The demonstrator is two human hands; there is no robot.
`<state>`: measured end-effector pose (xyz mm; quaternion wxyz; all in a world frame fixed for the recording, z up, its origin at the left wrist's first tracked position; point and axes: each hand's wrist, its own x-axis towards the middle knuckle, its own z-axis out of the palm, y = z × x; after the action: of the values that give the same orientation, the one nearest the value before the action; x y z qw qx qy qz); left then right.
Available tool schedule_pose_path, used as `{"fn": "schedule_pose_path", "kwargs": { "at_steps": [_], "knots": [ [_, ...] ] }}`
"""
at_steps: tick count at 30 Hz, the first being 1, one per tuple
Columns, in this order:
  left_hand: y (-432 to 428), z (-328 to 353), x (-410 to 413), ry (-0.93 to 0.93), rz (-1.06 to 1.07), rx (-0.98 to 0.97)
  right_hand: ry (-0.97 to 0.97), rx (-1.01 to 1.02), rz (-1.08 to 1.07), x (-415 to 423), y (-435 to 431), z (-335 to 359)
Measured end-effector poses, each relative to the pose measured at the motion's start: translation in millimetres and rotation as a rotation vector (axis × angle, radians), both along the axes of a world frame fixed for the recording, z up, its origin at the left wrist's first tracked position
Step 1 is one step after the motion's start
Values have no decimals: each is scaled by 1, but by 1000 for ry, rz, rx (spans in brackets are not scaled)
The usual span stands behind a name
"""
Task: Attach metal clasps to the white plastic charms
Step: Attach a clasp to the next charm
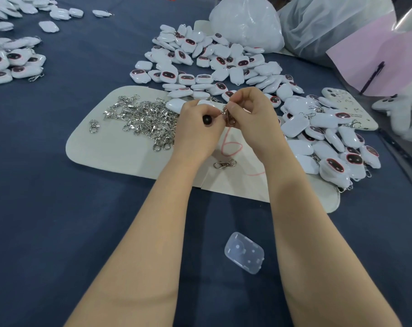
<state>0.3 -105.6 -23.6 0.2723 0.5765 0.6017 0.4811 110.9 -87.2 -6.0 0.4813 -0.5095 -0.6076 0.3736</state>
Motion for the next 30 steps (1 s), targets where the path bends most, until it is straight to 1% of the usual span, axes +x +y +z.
{"fn": "schedule_pose_path", "kwargs": {
  "at_steps": [4, 7, 9, 13, 21, 25, 30],
  "knots": [
    [0, 0, -1, -7, 27, 47, 19, 0, -1, -1, -1, 3],
    [1, 0, -2, -45, 75, 68, -37, 12, 5, -2, -1, 2],
    [1, -1, -3, -52, 85, 66, -75, 21, 6, -3, -1, 2],
    [2, -1, -2, -46, 67, 42, -70, 20, -6, -3, 1, 2],
    [4, -2, -3, -13, 71, 29, -120, 22, -10, -3, 0, 1],
    [5, -3, -2, -19, 74, 13, -21, 2, -9, -4, -1, 2],
    [2, -2, 0, -68, 29, 19, 31, -7, -16, -4, -1, 3]
  ]
}}
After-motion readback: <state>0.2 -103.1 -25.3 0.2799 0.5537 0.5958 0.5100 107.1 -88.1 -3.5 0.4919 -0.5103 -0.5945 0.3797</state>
